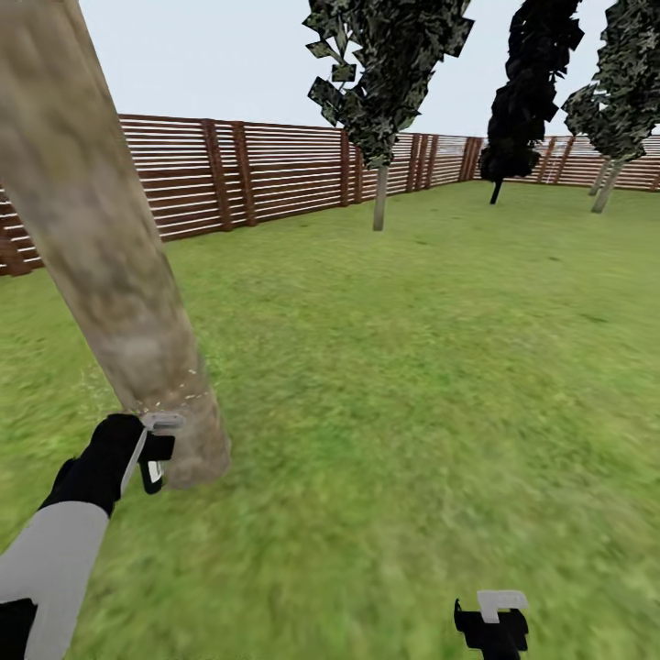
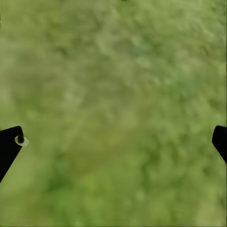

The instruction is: In the garden, pick up the pesticide atomizer on the floor and spray pesticide onto both trees until each tree trunk is fully covered.

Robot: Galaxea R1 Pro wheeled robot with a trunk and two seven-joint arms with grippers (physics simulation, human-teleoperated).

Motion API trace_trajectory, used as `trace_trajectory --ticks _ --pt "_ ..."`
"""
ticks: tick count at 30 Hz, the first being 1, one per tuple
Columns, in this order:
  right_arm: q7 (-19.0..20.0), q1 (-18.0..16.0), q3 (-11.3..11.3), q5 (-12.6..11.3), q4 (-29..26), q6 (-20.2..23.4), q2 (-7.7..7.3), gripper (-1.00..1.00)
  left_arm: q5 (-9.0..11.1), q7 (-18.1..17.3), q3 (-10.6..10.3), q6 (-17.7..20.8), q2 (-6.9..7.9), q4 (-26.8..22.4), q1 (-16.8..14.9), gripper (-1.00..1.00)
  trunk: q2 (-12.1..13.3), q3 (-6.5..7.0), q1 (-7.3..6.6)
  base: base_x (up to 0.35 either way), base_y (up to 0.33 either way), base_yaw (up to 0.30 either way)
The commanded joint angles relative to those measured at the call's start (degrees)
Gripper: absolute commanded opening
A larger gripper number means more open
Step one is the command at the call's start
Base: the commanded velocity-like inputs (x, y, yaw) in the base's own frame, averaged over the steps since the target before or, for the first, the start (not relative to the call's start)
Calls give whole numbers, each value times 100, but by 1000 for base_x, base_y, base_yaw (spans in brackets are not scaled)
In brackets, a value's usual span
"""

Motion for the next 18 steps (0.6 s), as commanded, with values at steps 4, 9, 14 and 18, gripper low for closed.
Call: trace_trajectory --ticks 4,9,14,18 --pt "-22 -3 -40 61 2 -14 2 100 -66 -46 430 -42 52 51 240 -100 -2 -5 -1 17 -272 276" --pt "-22 -3 -40 61 2 -14 2 100 -13 -27 414 -49 -148 59 286 -100 -2 -5 -1 169 -212 266" --pt "-24 -3 -40 61 1 -14 -5 100 -63 -27 486 -62 178 84 535 -100 -2 -5 -1 57 -23 47" --pt "-24 -3 -41 61 1 -14 -7 100 -55 27 450 -60 -15 102 620 -100 -2 -5 -1 0 0 0"
